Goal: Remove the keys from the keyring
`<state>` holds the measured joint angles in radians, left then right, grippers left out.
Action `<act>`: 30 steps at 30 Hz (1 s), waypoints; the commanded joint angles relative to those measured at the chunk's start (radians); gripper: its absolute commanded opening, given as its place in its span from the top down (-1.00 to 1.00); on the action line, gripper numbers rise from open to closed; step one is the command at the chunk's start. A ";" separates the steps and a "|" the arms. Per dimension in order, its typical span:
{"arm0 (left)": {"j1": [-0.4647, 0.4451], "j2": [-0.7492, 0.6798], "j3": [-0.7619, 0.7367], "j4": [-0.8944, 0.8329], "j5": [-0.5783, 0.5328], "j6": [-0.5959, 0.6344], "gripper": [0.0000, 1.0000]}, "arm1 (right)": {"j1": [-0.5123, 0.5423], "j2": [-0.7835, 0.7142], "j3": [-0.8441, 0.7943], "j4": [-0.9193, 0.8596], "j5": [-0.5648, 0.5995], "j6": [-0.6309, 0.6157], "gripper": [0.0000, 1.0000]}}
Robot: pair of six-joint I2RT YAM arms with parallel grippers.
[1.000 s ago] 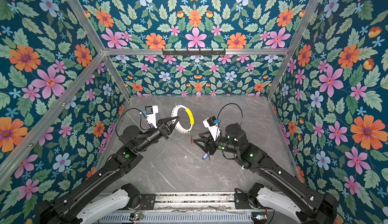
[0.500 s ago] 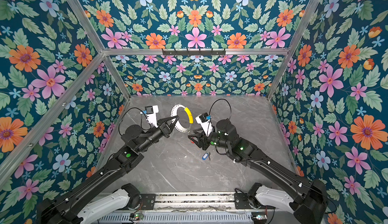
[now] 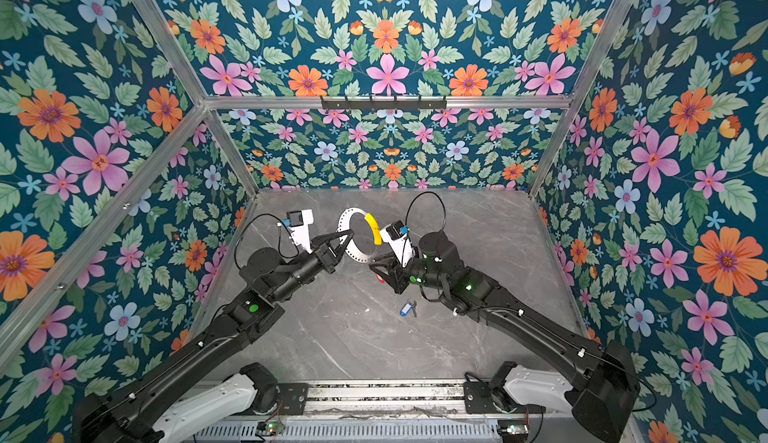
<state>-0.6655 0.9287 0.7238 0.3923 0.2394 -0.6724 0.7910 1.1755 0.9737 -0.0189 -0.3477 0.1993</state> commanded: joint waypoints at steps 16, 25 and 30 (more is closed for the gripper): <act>0.000 -0.010 -0.004 0.042 0.011 0.005 1.00 | 0.007 0.017 0.012 0.012 0.003 -0.031 0.76; 0.001 -0.013 -0.004 0.026 -0.008 0.001 1.00 | 0.017 0.005 0.012 -0.010 0.031 -0.062 1.00; 0.000 -0.016 0.009 -0.013 -0.036 -0.003 1.00 | 0.031 -0.012 0.010 -0.027 0.049 -0.081 1.00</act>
<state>-0.6666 0.9176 0.7212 0.3840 0.2340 -0.6731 0.8162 1.1748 0.9798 -0.0429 -0.3023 0.1455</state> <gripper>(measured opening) 0.099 0.050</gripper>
